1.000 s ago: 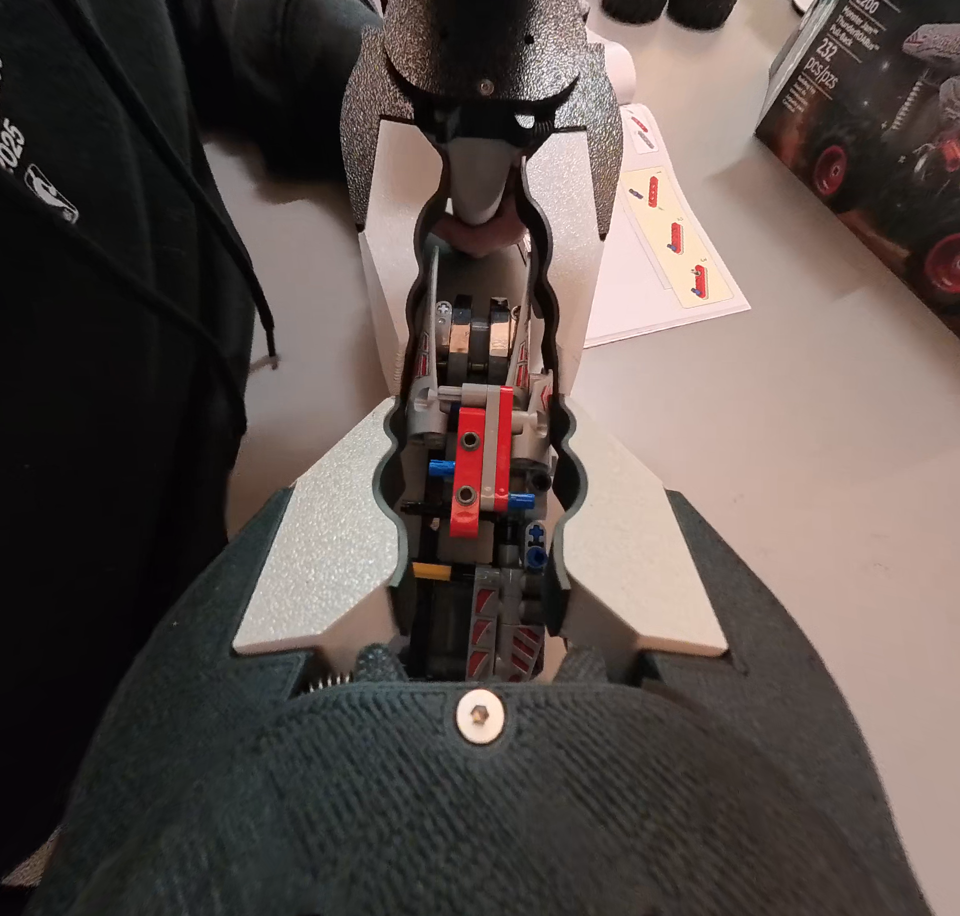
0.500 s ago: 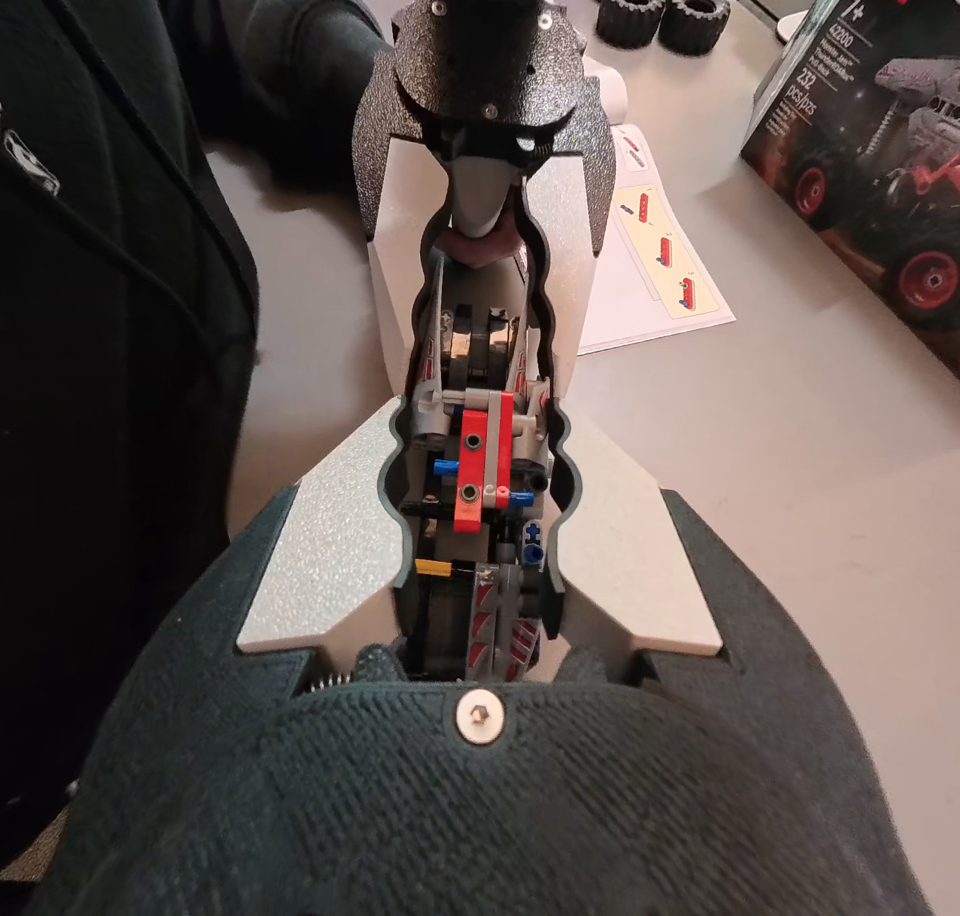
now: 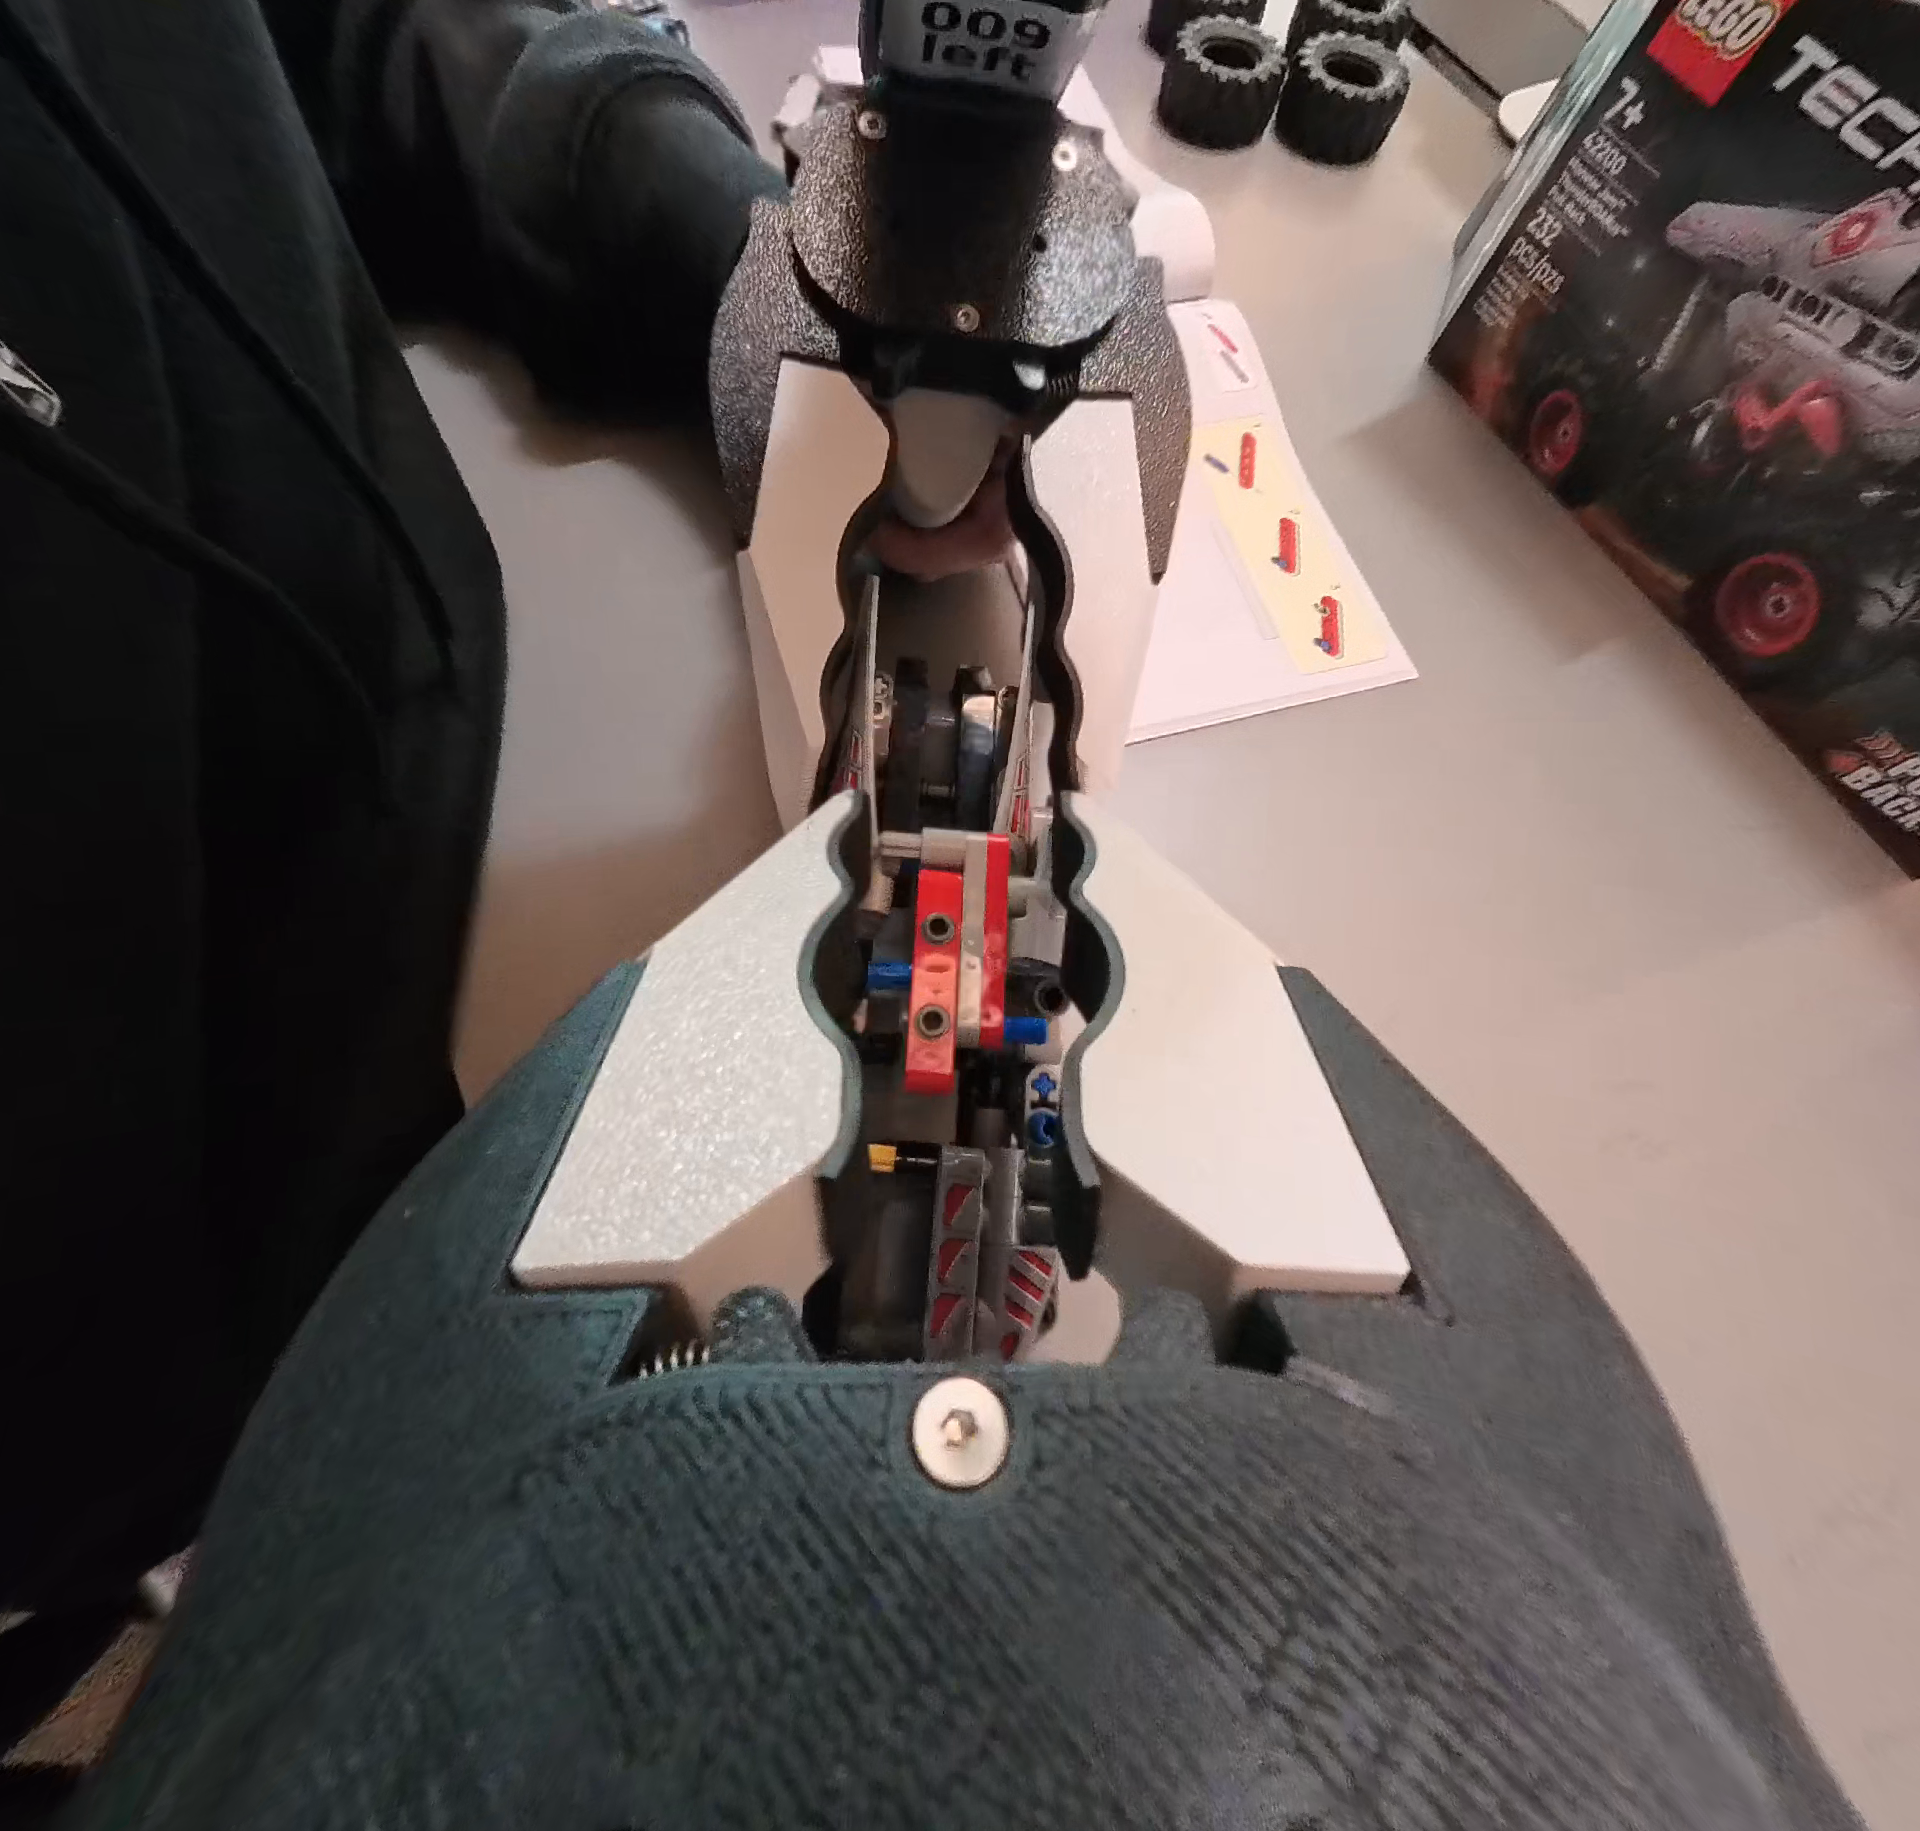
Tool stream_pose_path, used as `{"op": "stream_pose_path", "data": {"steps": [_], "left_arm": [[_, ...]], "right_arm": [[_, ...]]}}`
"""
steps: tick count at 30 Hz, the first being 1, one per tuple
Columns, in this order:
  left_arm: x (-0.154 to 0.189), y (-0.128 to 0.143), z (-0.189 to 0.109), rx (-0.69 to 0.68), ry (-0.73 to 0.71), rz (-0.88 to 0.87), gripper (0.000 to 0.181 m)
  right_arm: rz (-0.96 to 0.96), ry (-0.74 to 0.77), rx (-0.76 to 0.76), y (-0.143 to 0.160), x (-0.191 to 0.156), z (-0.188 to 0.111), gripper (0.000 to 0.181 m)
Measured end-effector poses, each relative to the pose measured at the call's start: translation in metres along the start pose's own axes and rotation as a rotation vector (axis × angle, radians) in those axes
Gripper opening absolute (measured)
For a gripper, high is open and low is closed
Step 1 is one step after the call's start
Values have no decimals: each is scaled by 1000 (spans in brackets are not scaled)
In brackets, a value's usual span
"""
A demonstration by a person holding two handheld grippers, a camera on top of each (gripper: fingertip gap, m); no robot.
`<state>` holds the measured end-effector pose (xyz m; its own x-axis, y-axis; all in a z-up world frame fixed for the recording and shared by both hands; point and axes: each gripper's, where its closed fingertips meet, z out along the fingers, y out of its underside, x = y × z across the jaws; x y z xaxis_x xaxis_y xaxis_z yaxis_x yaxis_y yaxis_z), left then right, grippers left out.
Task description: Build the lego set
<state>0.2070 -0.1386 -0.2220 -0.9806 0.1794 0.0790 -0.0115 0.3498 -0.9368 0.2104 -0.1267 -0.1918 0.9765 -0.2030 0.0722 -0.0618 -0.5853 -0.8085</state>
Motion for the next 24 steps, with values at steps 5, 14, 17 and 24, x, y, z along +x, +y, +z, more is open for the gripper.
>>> {"op": "stream_pose_path", "data": {"steps": [5,14,17,24], "left_arm": [[1,0,0,0,-4,3,55],[2,0,1,0,-7,11,56],[2,-1,1,0,-7,12,56],[2,0,1,-1,-6,14,56]], "right_arm": [[-23,-5,-75,2,-2,0,35],[-46,15,-155,3,6,-6,45],[-45,-3,-194,5,1,-9,44],[-7,-40,-238,10,-2,-1,40]]}}
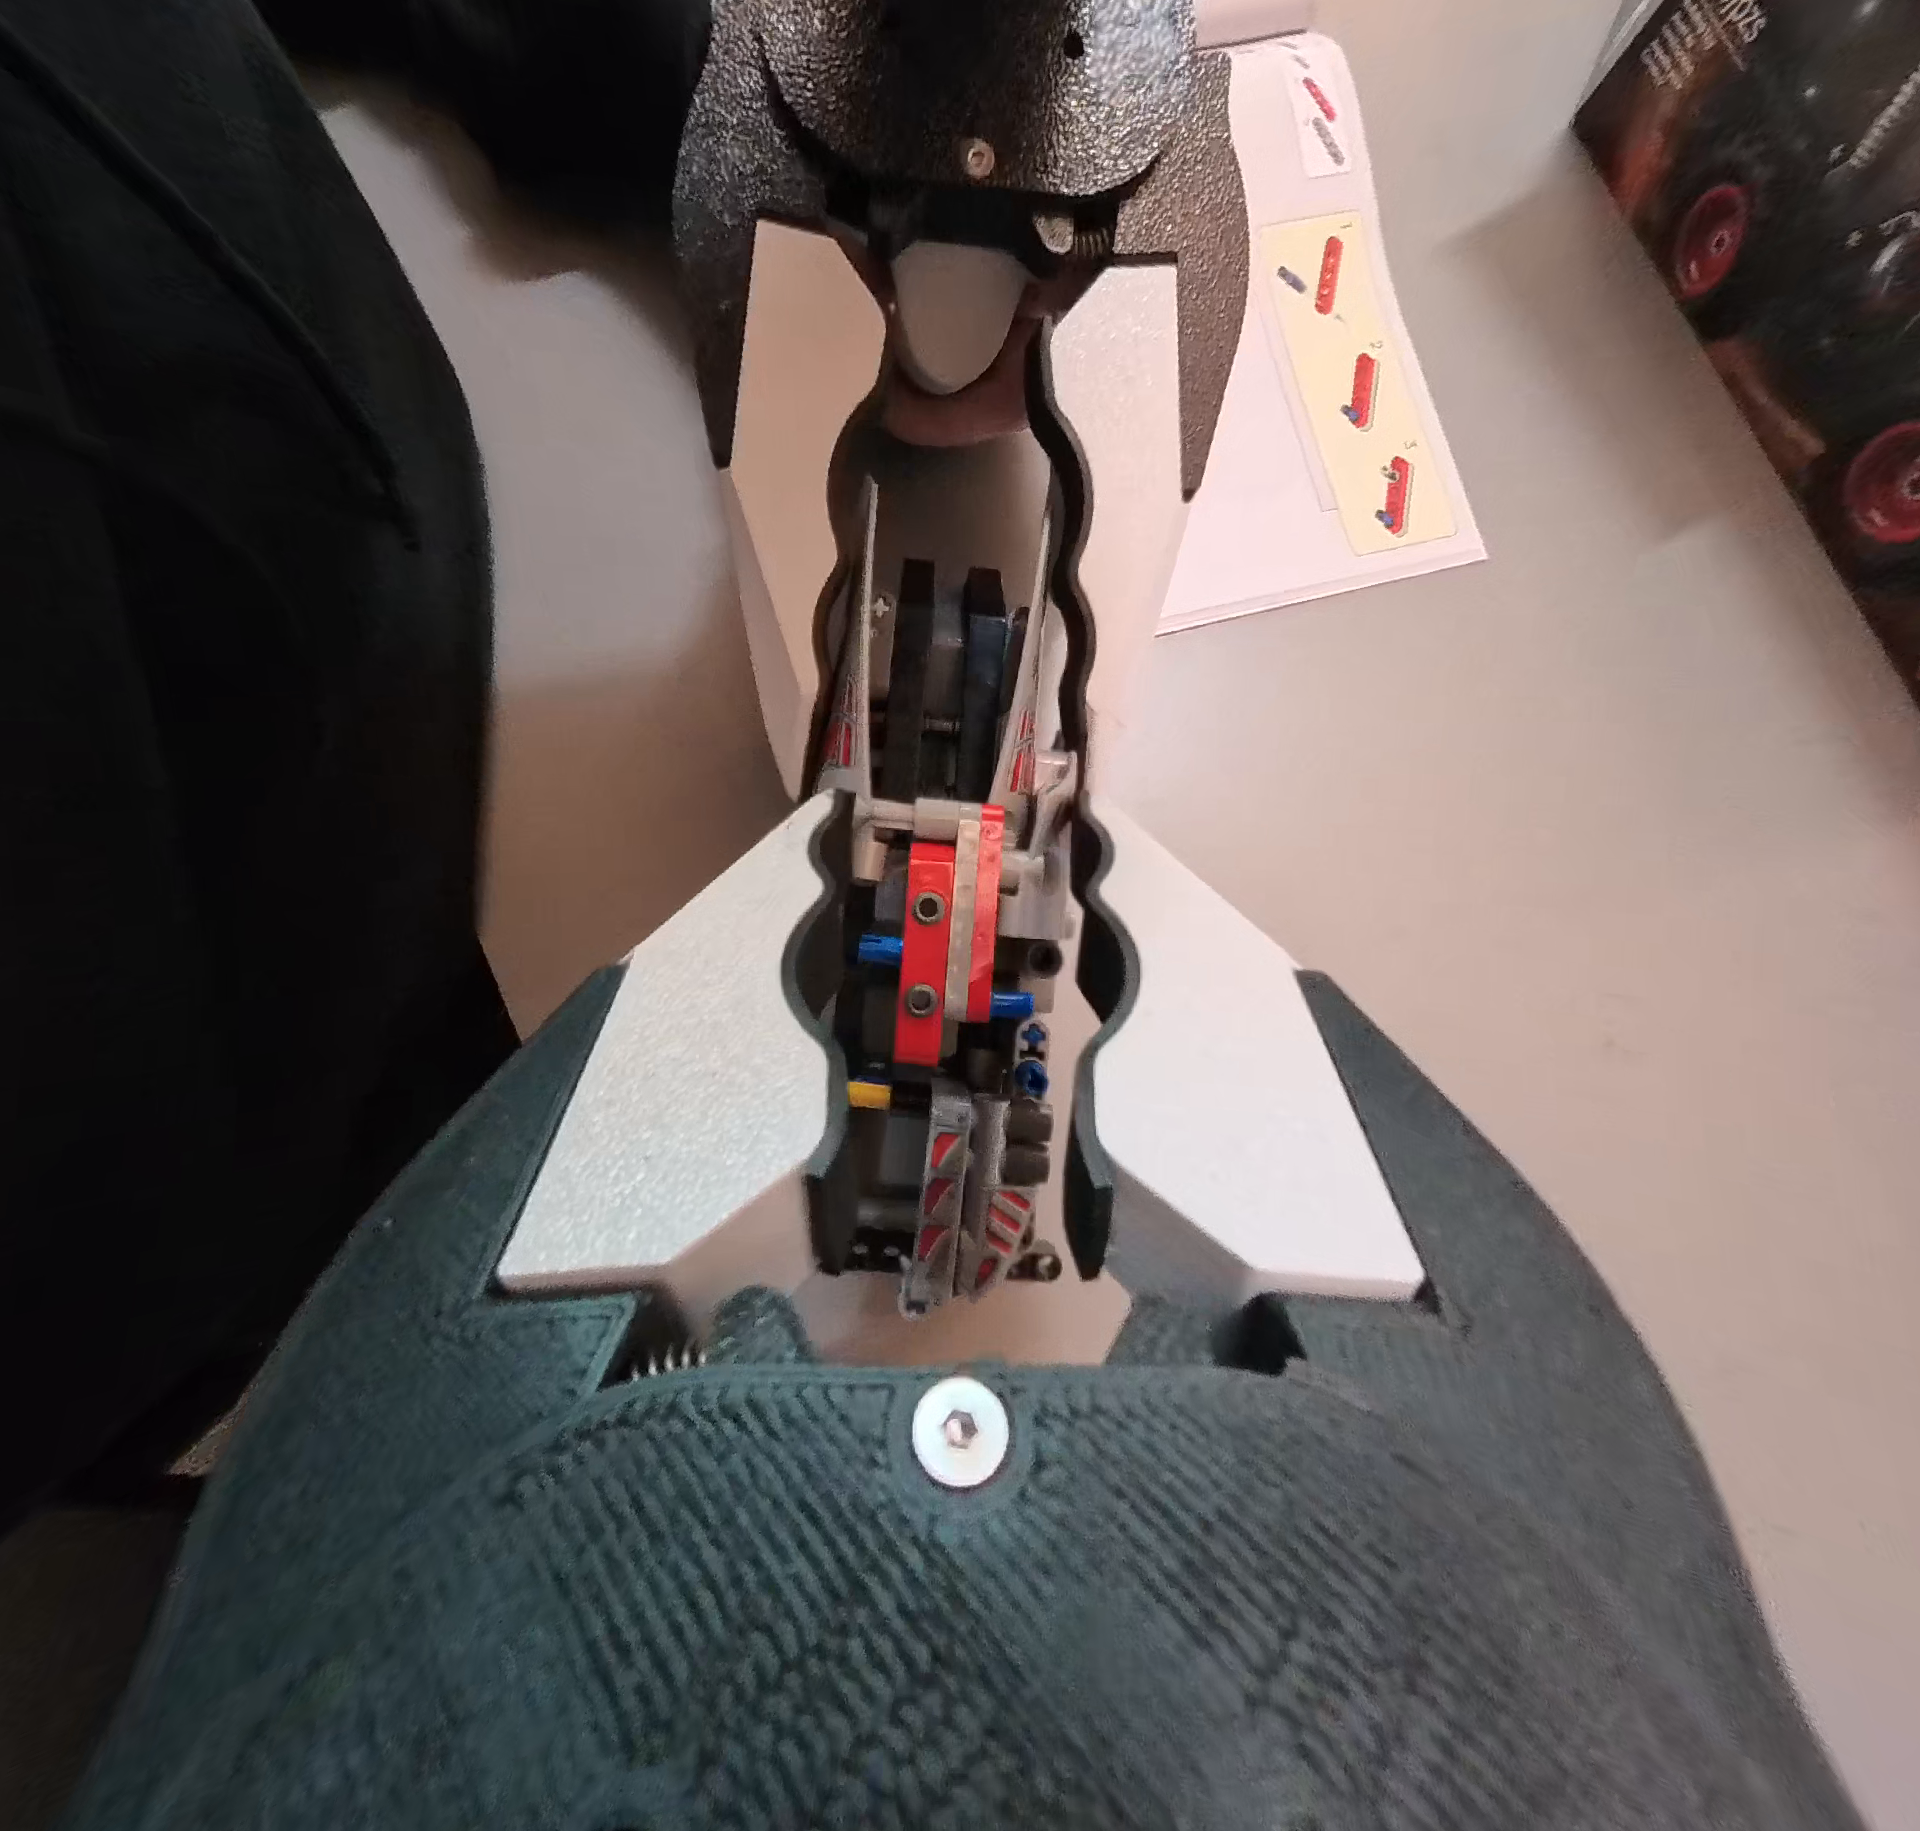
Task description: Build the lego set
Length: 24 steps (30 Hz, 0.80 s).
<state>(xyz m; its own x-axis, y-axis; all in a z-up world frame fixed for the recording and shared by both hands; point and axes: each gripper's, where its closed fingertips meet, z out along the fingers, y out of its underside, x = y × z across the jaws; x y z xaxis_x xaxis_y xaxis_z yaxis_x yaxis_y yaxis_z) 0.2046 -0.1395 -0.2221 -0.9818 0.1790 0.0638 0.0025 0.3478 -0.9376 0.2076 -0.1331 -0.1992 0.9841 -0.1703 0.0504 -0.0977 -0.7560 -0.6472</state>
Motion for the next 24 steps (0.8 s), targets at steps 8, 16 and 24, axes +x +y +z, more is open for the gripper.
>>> {"op": "stream_pose_path", "data": {"steps": [8,16,24], "left_arm": [[1,0,0,0,-2,5,56],[1,0,0,-1,-2,6,55],[0,0,0,-2,-9,14,55]], "right_arm": [[-11,-12,-66,1,-1,0,40],[-7,-26,-91,2,-1,1,41],[1,-33,-87,2,0,1,40]]}}
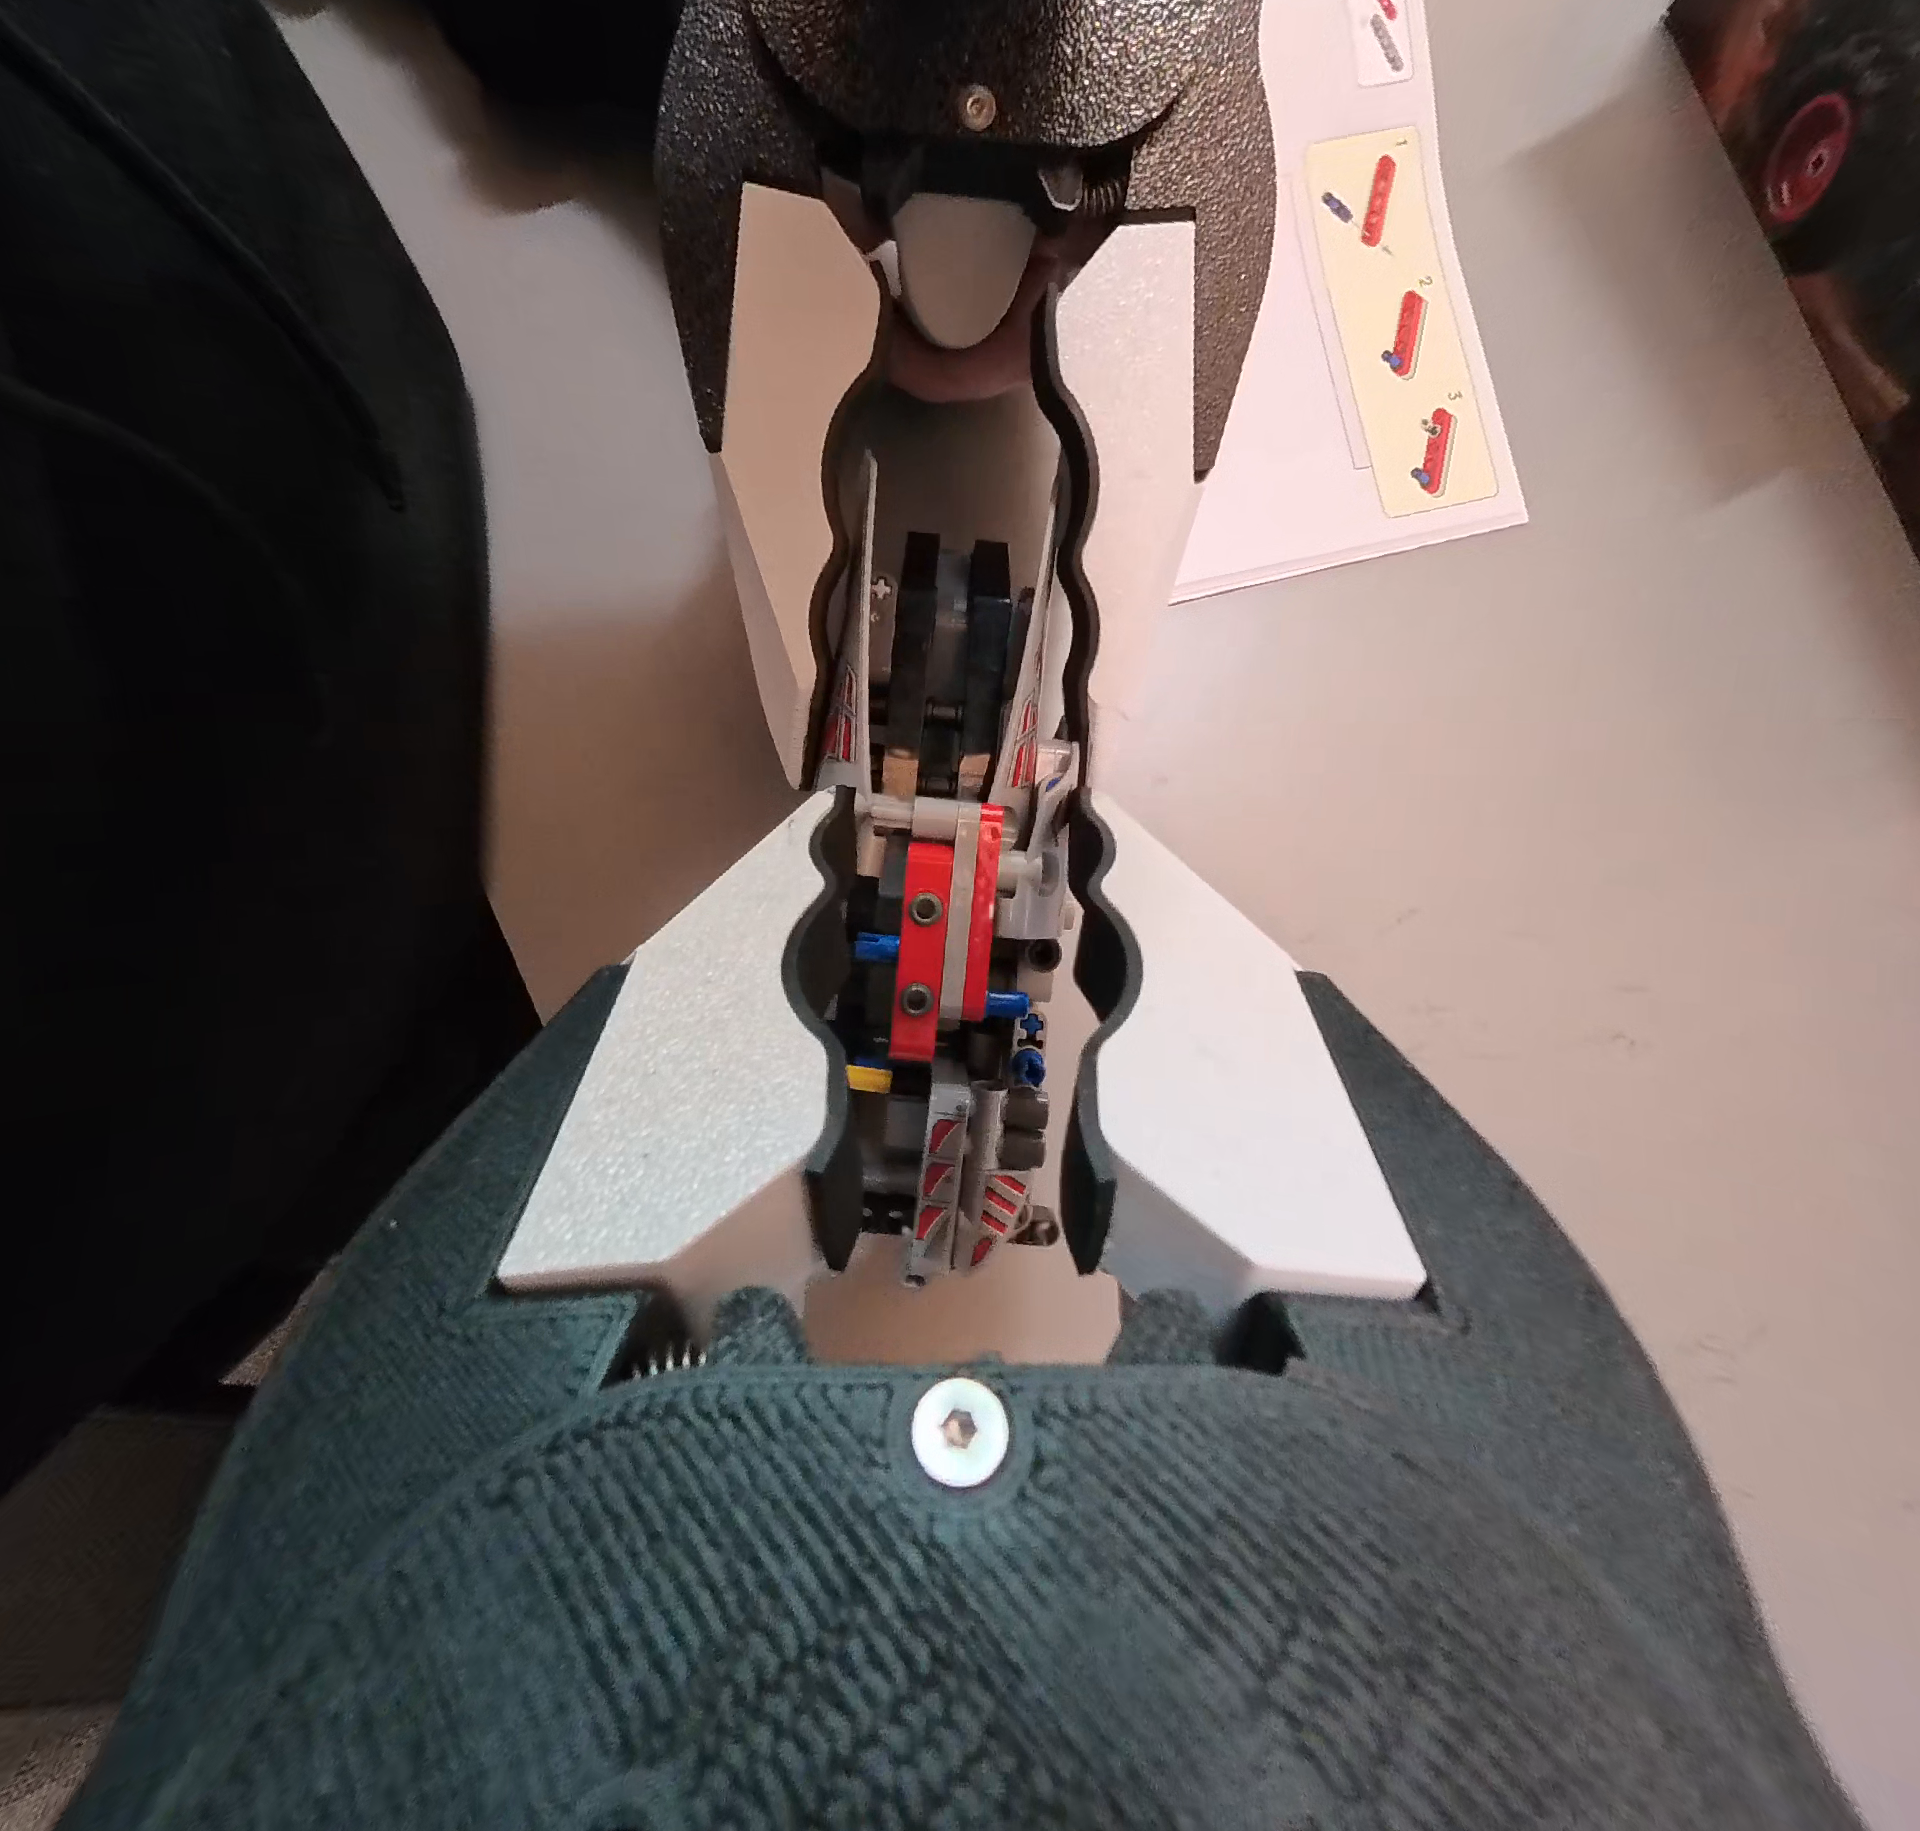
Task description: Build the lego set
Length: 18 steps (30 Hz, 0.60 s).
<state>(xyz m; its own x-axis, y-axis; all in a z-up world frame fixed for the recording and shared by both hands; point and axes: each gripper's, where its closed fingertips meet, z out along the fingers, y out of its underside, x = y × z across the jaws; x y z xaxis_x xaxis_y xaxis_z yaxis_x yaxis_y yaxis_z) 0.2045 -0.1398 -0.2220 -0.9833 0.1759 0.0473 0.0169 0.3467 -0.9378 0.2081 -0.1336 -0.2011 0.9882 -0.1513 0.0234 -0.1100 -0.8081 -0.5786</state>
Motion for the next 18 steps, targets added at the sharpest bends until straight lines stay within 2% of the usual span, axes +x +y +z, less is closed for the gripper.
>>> {"op": "stream_pose_path", "data": {"steps": [18], "left_arm": [[-1,1,-1,-11,0,-26,54]], "right_arm": [[29,0,19,-1,1,-1,38]]}}
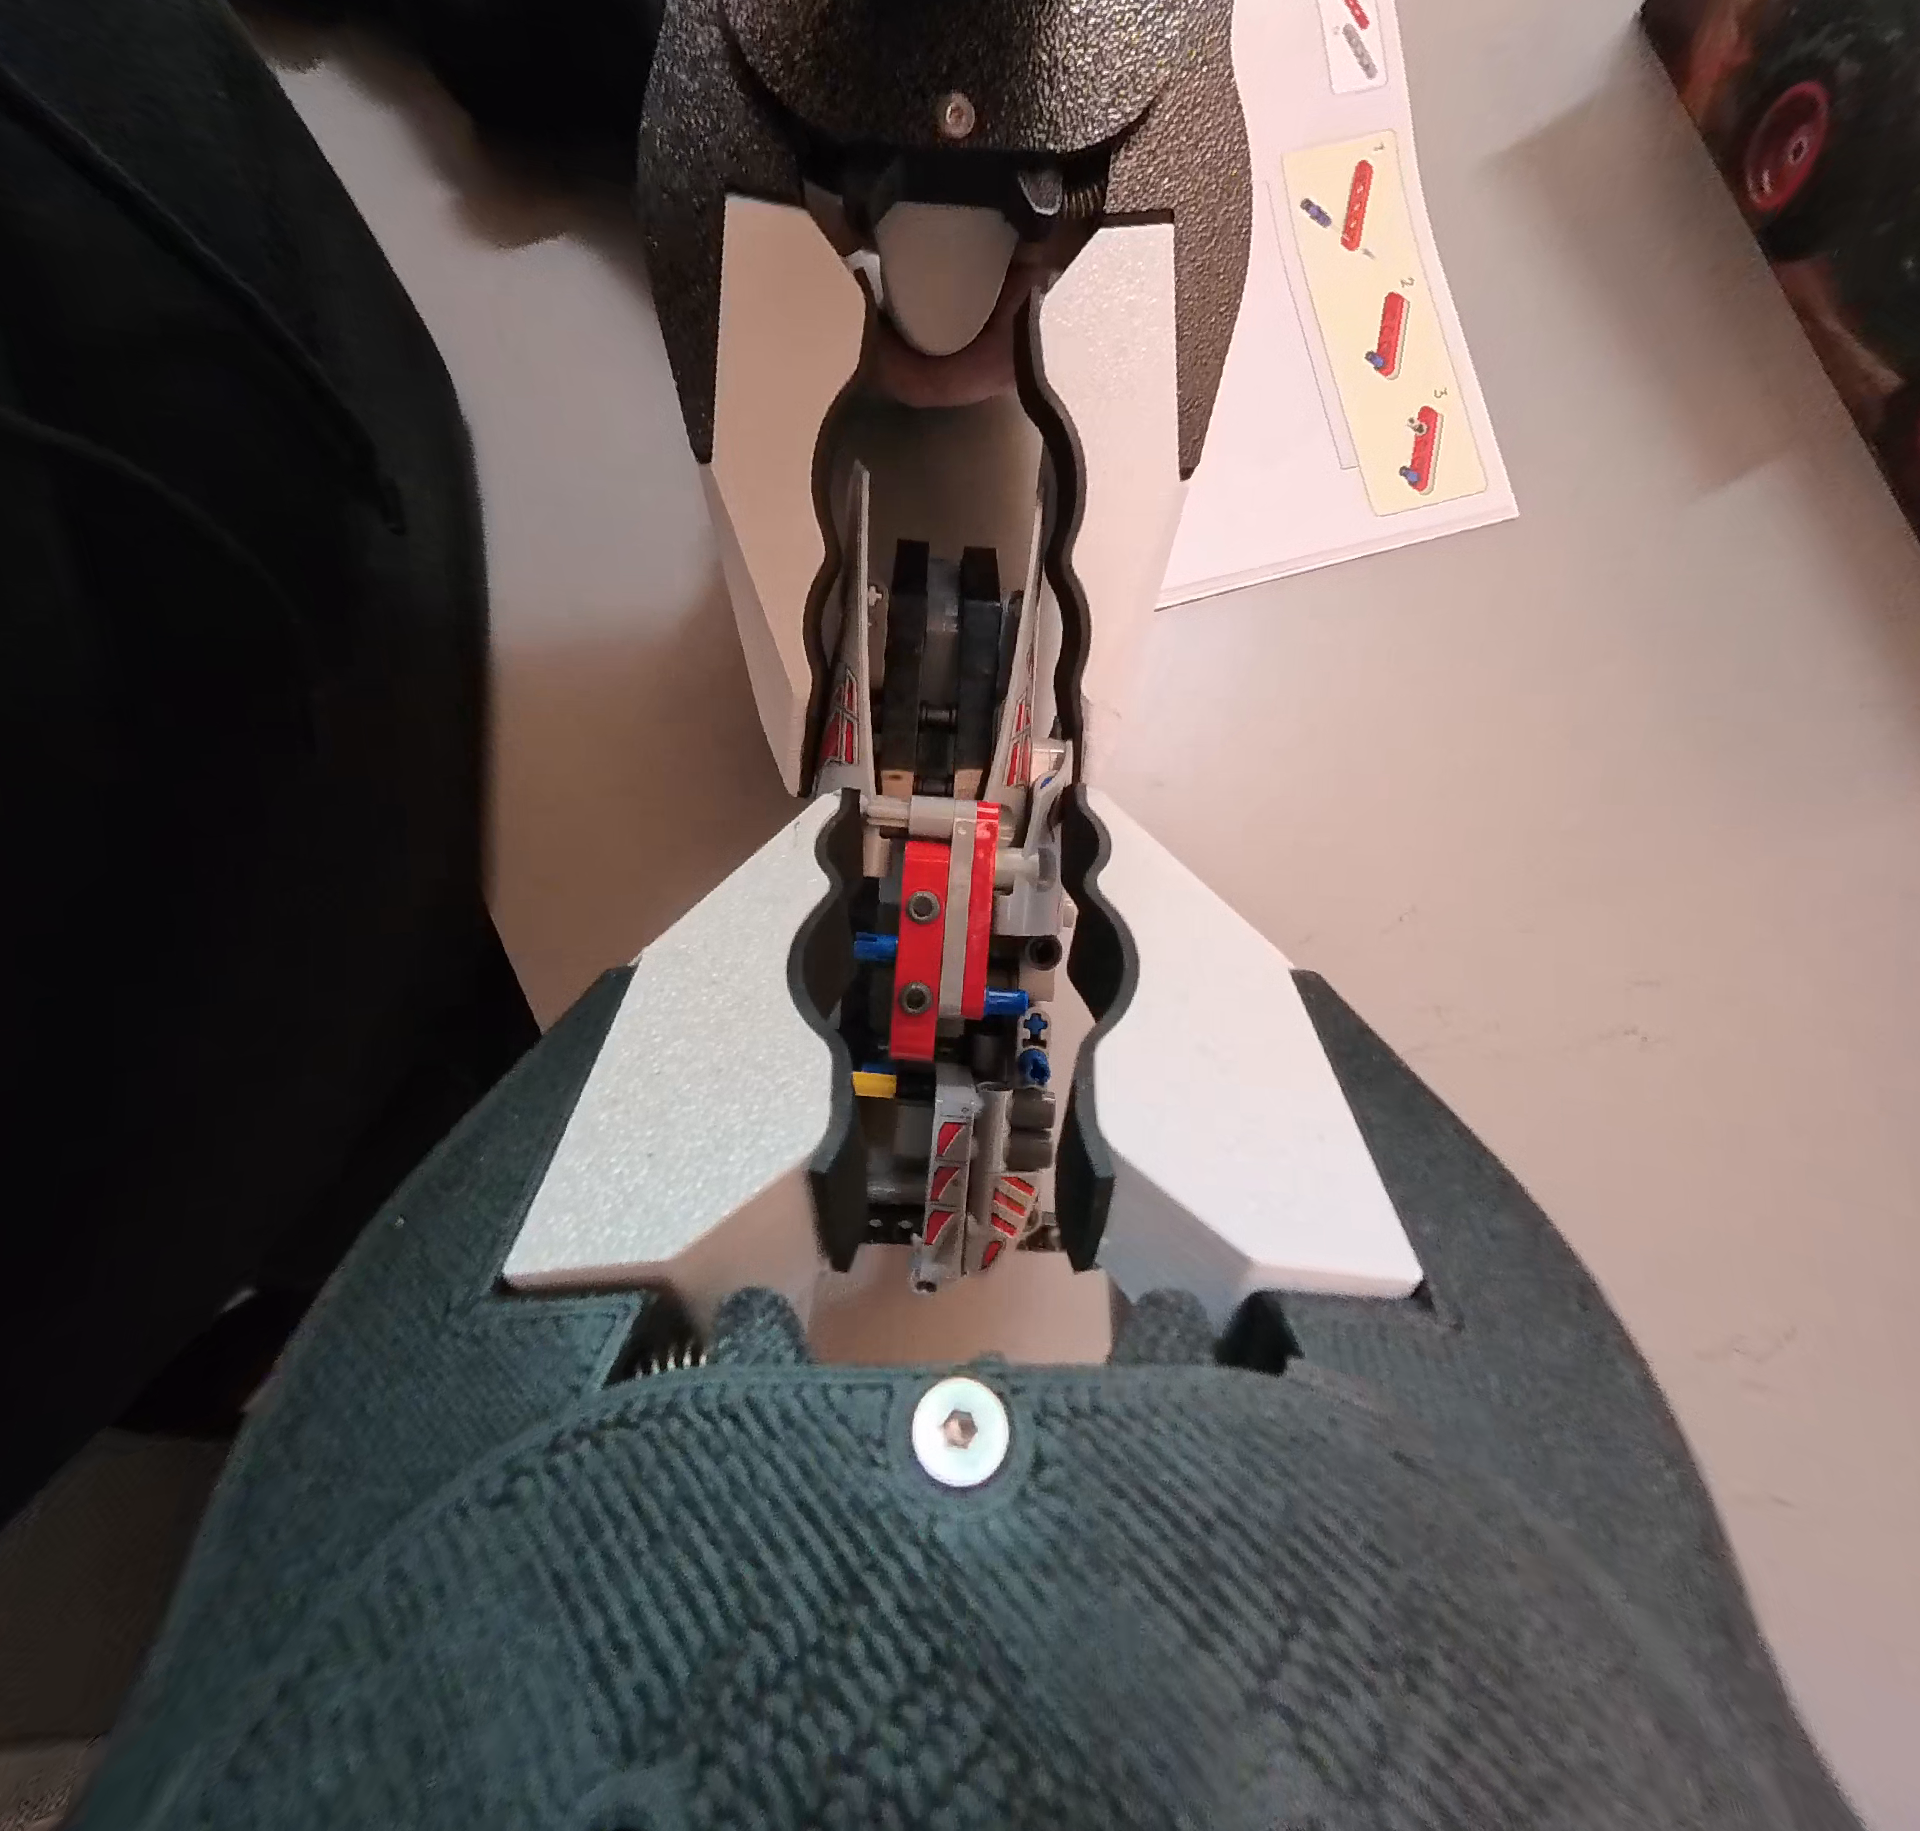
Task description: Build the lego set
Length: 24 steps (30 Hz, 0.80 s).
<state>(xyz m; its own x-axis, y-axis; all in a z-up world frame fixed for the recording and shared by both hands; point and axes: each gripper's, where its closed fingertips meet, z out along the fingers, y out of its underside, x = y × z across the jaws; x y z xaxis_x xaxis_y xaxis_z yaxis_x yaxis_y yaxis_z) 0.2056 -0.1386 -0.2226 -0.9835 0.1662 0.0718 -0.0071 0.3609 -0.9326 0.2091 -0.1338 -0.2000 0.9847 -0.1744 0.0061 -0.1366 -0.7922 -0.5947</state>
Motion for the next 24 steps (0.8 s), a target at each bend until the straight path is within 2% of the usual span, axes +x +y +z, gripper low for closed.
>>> {"op": "stream_pose_path", "data": {"steps": [5,6,8,9,11,13,17,24], "left_arm": [[-1,0,-1,14,-3,2,55],[0,-1,0,14,-8,12,55],[0,-1,0,13,-10,25,55],[0,-1,0,13,-15,30,56],[1,-1,0,15,-14,46,55],[1,-1,0,15,-15,57,55],[2,-1,1,10,-11,64,56],[1,0,0,-3,-29,114,56]], "right_arm": [[-35,53,59,-1,-2,-2,41],[-29,15,48,3,-8,0,61],[-16,0,-17,18,-11,10,69],[-36,24,-18,21,-9,13,69],[-41,53,47,11,-7,11,57],[4,30,131,0,-6,5,48],[-21,11,73,11,-8,12,55],[-41,5,100,10,-8,20,58]]}}
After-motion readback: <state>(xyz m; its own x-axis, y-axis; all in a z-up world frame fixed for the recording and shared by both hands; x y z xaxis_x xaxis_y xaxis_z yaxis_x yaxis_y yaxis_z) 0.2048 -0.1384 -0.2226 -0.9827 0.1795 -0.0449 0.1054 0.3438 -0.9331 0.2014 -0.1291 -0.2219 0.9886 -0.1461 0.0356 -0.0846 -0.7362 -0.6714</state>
